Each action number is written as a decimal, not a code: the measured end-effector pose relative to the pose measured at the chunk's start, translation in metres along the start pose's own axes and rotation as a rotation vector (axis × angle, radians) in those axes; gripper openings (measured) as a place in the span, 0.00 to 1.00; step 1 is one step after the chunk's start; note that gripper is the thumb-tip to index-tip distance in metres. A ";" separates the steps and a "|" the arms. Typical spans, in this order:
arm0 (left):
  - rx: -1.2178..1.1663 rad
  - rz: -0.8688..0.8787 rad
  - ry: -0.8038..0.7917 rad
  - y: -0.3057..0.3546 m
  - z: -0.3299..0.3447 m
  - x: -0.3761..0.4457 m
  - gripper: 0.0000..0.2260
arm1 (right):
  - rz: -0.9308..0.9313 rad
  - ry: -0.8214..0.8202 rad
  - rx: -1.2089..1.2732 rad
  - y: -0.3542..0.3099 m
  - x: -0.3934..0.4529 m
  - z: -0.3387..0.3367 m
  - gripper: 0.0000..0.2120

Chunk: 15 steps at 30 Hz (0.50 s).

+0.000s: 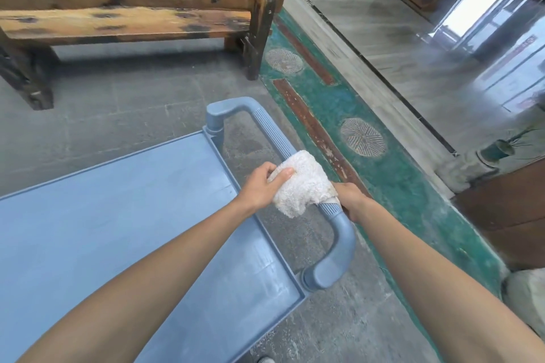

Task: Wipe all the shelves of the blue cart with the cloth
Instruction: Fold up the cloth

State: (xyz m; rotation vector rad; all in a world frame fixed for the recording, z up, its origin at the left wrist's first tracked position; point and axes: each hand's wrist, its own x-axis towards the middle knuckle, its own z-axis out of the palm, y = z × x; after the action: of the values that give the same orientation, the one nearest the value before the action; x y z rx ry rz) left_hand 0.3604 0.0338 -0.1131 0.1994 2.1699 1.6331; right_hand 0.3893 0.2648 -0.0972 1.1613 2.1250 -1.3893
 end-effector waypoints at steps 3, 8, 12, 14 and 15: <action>0.141 0.083 0.023 0.001 -0.002 -0.011 0.17 | -0.060 0.030 -0.031 0.002 -0.010 -0.002 0.11; 0.348 0.106 0.025 0.000 -0.015 -0.035 0.19 | -0.321 0.260 -0.272 -0.002 -0.033 -0.001 0.23; 0.472 0.064 0.072 0.001 -0.027 -0.067 0.25 | -0.608 0.353 -0.308 -0.012 -0.069 0.013 0.17; 0.530 0.033 0.095 0.001 -0.032 -0.090 0.28 | -0.781 0.361 -0.396 -0.011 -0.092 0.021 0.19; 0.552 0.015 0.104 -0.001 -0.036 -0.101 0.29 | -0.845 0.359 -0.475 -0.009 -0.101 0.025 0.19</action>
State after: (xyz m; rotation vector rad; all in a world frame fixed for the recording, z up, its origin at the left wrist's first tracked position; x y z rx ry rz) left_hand 0.4370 -0.0340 -0.0815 0.2927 2.6610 1.0320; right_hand 0.4400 0.1963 -0.0365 0.3251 3.1793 -0.8480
